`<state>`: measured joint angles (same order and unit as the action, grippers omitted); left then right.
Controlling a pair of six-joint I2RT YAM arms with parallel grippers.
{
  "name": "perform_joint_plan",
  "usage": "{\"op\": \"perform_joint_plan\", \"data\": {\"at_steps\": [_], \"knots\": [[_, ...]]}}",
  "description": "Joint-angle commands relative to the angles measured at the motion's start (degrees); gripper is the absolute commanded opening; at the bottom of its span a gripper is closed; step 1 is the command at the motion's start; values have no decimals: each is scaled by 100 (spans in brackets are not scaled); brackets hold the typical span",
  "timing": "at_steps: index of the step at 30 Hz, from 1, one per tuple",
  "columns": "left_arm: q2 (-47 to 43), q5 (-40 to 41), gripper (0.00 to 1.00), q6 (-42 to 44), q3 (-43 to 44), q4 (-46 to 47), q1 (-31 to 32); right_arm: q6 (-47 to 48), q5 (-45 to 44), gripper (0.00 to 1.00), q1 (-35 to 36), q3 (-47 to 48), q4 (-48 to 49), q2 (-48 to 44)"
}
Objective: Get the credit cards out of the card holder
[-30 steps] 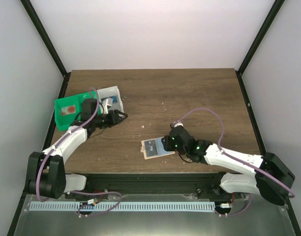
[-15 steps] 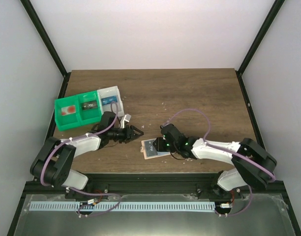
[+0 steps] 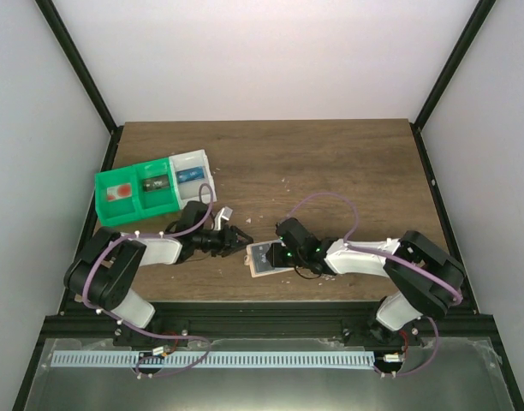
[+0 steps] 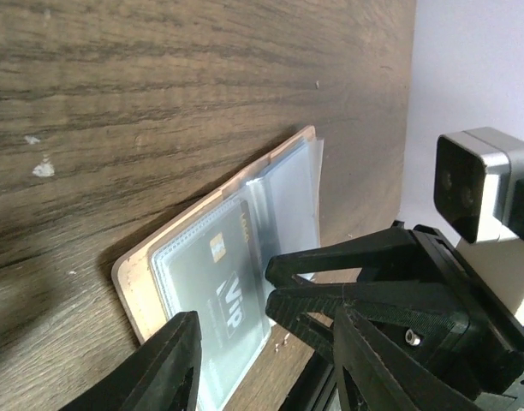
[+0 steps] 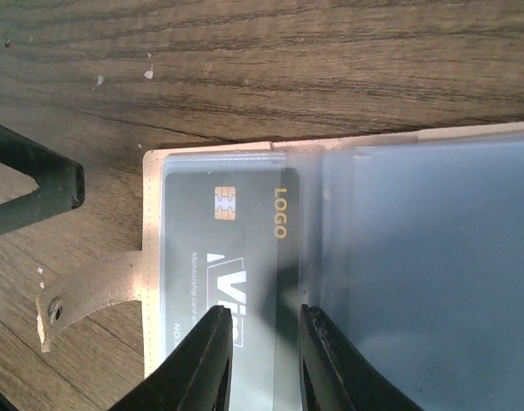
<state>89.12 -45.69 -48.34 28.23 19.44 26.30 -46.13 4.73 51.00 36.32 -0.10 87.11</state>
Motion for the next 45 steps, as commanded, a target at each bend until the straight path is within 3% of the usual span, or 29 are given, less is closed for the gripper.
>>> {"op": "perform_joint_plan", "data": {"at_steps": [1,15,26,36,45], "knots": [[61,-26,46,-35,-74,201,26,21,-91,24,-55,35,22,8],[422,91,46,-221,-45,472,168,47,-110,22,-56,-30,-44,166],[601,194,45,-163,-92,560,269,120,75,15,-71,-101,151,336],[588,407,42,225,261,-39,270,85,460,6,-154,-35,592,504],[217,569,43,303,353,-309,270,-131,956,3,-274,-228,1111,505]]}}
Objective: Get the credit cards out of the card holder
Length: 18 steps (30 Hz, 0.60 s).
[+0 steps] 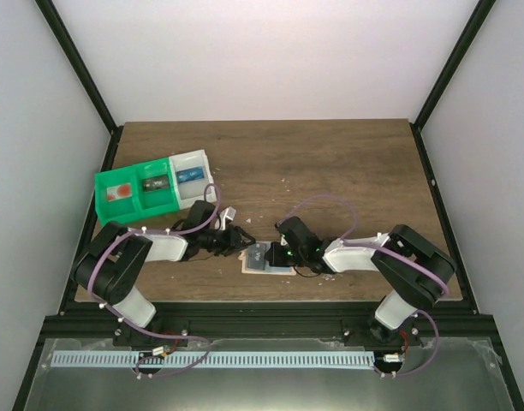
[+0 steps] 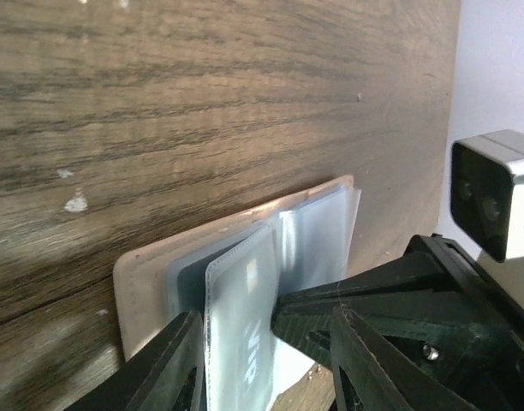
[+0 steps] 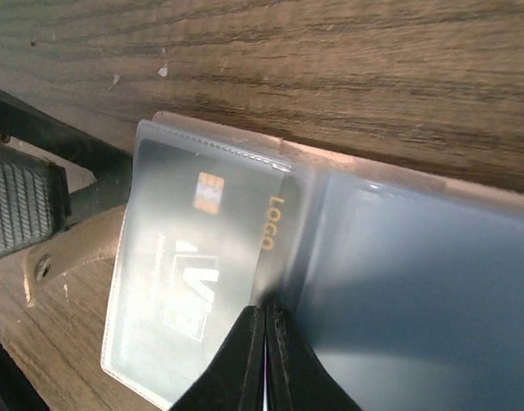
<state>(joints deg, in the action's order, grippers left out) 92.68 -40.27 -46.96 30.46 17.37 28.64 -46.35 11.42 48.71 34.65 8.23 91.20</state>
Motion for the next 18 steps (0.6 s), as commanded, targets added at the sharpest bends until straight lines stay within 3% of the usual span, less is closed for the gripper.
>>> {"op": "perform_joint_plan", "data": {"at_steps": [1,18], "knots": [[-125,2,43,145,123,-91,36,-117,301,3,-64,-63,280,109],[-430,-344,45,-208,-66,152,36,-256,446,3,-219,-270,512,87]]}}
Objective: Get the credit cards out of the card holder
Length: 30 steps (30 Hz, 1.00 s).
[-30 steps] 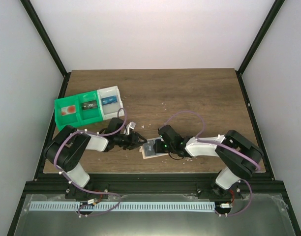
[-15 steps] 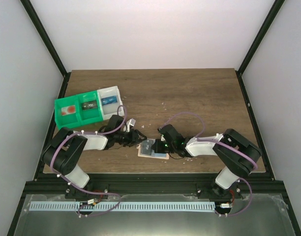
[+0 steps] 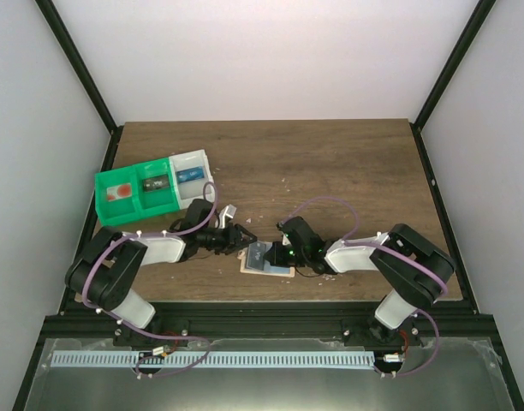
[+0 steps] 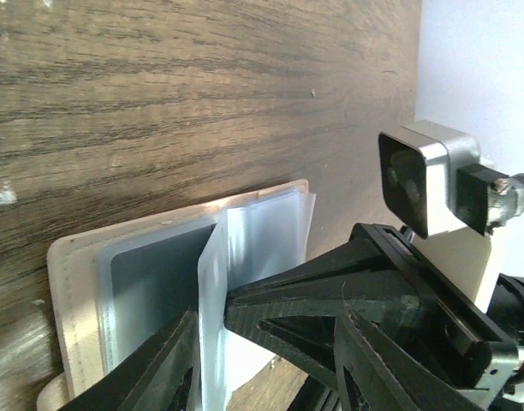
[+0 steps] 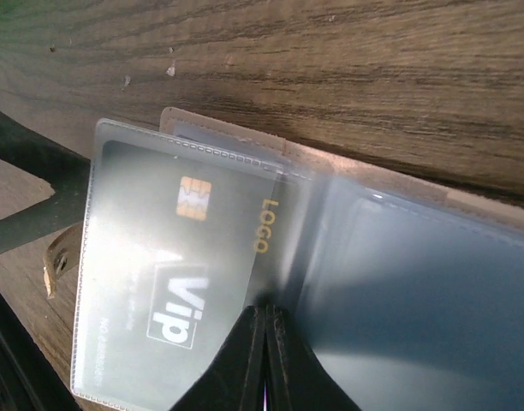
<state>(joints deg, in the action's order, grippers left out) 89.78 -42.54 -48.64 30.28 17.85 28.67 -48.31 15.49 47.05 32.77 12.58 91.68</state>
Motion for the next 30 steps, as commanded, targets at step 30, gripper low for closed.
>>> {"op": "perform_joint_plan", "data": {"at_steps": [30], "knots": [[-89,-362,46,-436,65,434,368,-99,-227,13,-167,-316,236,-328]]}}
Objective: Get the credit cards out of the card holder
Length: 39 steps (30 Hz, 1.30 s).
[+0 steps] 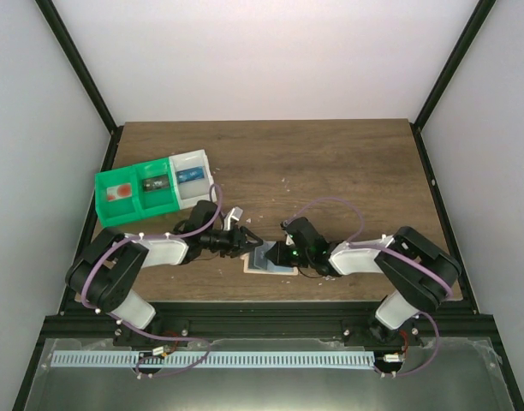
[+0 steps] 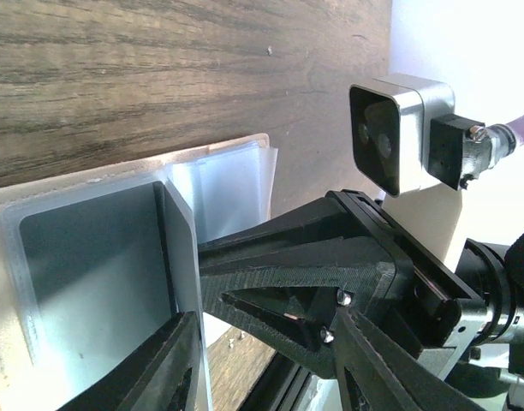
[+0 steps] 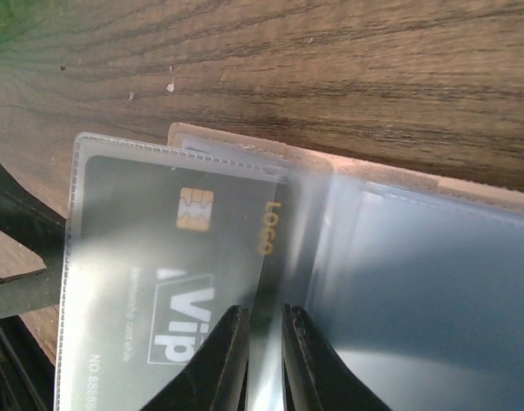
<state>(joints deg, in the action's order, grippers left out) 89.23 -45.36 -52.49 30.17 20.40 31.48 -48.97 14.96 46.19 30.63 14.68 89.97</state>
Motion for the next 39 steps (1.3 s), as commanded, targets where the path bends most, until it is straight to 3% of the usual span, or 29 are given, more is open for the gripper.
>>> {"op": "perform_joint_plan", "data": {"at_steps": [1,11,25,39], "knots": [[-17,-78,46,-74,76,201,119,-34,-173,14,-91,-116,34,-176],[130,5,46,-156,371,224,501,-34,-152,14,-100,-212,81,-252],[230,57,46,-238,444,287,546,-96,-589,15,-111,-524,22,-866],[416,87,46,-167,624,248,732,-368,-1717,19,-106,-1124,-381,-2385]]}}
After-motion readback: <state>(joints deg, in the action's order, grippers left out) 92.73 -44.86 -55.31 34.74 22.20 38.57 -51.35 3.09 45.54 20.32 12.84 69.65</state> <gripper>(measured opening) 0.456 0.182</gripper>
